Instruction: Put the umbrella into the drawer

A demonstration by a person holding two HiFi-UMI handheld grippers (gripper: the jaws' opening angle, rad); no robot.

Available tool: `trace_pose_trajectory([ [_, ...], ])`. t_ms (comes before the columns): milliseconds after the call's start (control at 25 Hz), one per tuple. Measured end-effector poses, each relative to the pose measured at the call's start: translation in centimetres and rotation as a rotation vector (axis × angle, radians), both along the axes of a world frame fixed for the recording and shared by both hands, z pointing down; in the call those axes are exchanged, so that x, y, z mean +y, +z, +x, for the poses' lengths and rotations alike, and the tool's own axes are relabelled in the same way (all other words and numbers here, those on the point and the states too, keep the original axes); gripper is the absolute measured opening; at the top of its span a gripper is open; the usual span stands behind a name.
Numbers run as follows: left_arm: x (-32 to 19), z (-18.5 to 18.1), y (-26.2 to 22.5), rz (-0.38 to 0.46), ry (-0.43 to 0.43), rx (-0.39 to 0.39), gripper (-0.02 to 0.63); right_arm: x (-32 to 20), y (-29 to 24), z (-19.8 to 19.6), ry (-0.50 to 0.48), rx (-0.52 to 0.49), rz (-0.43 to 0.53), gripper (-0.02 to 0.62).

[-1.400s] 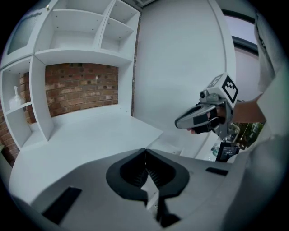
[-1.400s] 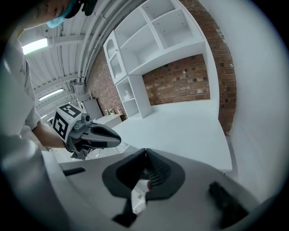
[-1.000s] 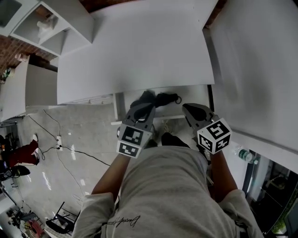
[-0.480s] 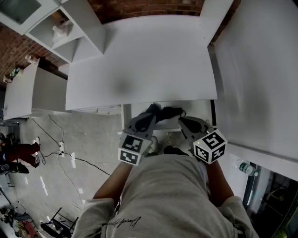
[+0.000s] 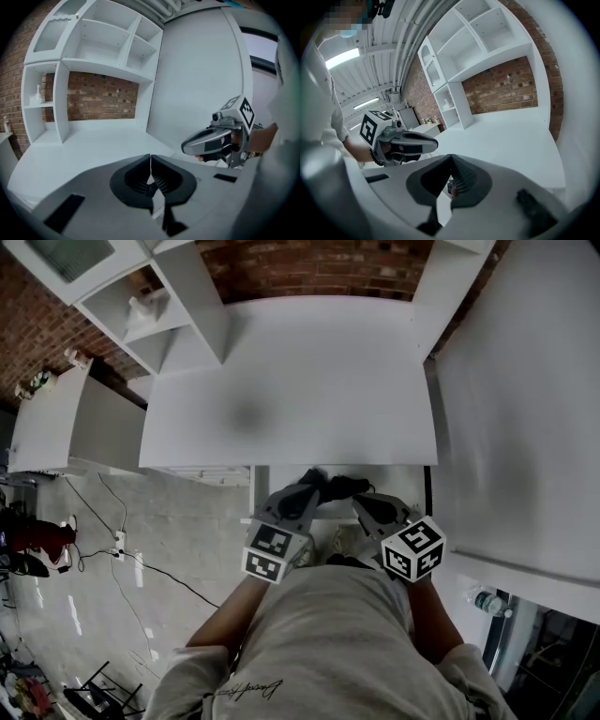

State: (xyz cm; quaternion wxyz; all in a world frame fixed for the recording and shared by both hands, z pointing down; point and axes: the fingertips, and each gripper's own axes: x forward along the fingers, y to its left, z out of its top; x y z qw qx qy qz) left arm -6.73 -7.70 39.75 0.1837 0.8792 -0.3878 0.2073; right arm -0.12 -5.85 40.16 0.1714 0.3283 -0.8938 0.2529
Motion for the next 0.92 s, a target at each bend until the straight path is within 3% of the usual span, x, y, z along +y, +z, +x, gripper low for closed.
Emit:
trace_pose_trajectory([
  [920, 0.4, 0.3, -0.4, -0.008, -0.007, 0.021, 0.018, -0.6, -0.5, 1.4, 0.014, 0.001, 0.012, 0.028],
])
